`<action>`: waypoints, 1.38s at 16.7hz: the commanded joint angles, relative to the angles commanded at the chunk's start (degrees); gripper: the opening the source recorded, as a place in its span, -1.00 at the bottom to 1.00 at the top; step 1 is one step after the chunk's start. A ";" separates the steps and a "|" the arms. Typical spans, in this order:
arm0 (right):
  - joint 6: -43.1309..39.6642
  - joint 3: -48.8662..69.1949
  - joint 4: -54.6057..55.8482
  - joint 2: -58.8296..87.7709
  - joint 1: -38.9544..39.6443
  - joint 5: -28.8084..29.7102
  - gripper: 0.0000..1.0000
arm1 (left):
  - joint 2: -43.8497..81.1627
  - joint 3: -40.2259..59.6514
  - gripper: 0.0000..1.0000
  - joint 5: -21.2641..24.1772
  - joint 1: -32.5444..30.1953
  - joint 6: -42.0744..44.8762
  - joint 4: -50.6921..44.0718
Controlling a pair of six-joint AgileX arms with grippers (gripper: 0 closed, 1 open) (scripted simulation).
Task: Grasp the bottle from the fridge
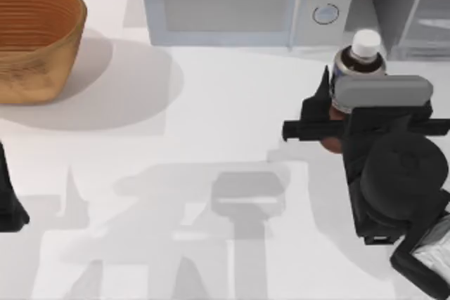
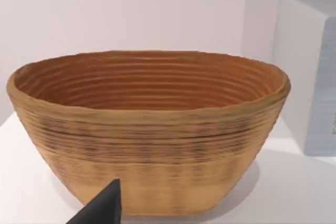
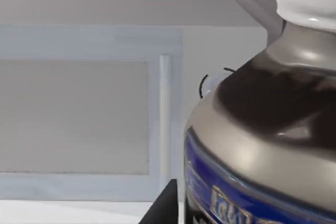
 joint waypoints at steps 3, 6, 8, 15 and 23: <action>0.12 0.22 0.44 0.85 -0.63 -0.53 -1.00 | 0.00 0.00 1.00 0.00 0.00 0.00 0.00; 0.09 2.63 3.47 6.14 -2.57 -2.27 -1.00 | 0.00 0.00 1.00 0.00 0.00 0.00 0.00; 0.01 4.63 5.88 10.79 -4.23 -3.90 -1.00 | 0.00 0.00 1.00 0.00 0.00 0.00 0.00; -0.18 7.55 9.36 16.69 -6.68 -6.42 -1.00 | 0.00 0.00 1.00 0.00 0.00 0.00 0.00; -0.18 7.55 9.36 16.69 -6.68 -6.42 0.06 | 0.00 0.00 1.00 0.00 0.00 0.00 0.00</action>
